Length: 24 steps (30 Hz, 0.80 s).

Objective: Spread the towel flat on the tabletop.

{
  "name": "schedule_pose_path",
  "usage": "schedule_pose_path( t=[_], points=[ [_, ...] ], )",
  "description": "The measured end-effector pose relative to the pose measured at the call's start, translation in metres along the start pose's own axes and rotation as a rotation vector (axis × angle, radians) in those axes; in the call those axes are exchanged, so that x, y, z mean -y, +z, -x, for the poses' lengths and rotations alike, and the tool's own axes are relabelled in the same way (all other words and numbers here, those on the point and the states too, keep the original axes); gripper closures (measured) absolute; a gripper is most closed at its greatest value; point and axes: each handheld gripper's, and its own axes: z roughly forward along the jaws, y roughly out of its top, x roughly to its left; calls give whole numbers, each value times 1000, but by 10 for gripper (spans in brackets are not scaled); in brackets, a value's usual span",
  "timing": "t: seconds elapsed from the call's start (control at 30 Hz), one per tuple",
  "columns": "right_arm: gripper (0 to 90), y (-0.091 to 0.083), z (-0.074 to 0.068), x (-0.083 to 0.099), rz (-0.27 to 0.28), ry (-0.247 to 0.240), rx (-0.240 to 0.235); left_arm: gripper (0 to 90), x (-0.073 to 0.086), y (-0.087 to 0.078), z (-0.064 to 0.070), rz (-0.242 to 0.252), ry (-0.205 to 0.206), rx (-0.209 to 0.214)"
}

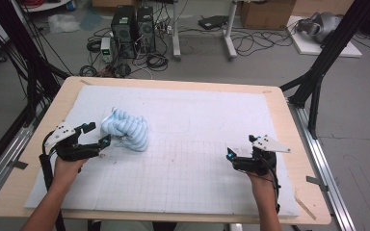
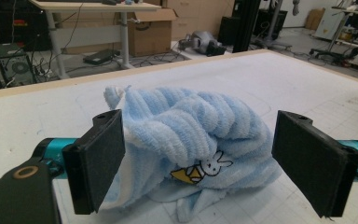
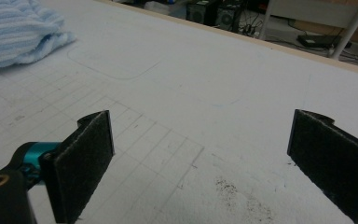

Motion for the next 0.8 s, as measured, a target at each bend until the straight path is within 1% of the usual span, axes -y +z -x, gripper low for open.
schedule_pose_path(
  t=[0.2,0.43,0.5,0.57,0.67,0.73,0.77,0.8],
  points=[
    [62,1,-1,0,-5,0,-12,175,0,1,-1,-4,-1,-1],
    [62,1,-1,0,-2,4,-16,177,-2,1,-1,-8,12,-5],
    [62,1,-1,0,0,3,-22,177,-2,2,-1,-9,10,-7],
    [62,1,-1,1,-1,10,-25,177,-2,2,-1,-13,15,-9],
    [62,2,-1,2,-3,10,-31,188,-3,5,-2,-37,31,-14],
    [62,2,-1,2,-8,10,-33,201,-3,8,-3,-67,49,-23],
    [62,3,-1,3,-10,1,-33,201,-2,10,-3,-85,58,-31],
    [62,3,-2,3,-15,-5,-32,201,-2,10,-3,-85,58,-31]
  ],
)
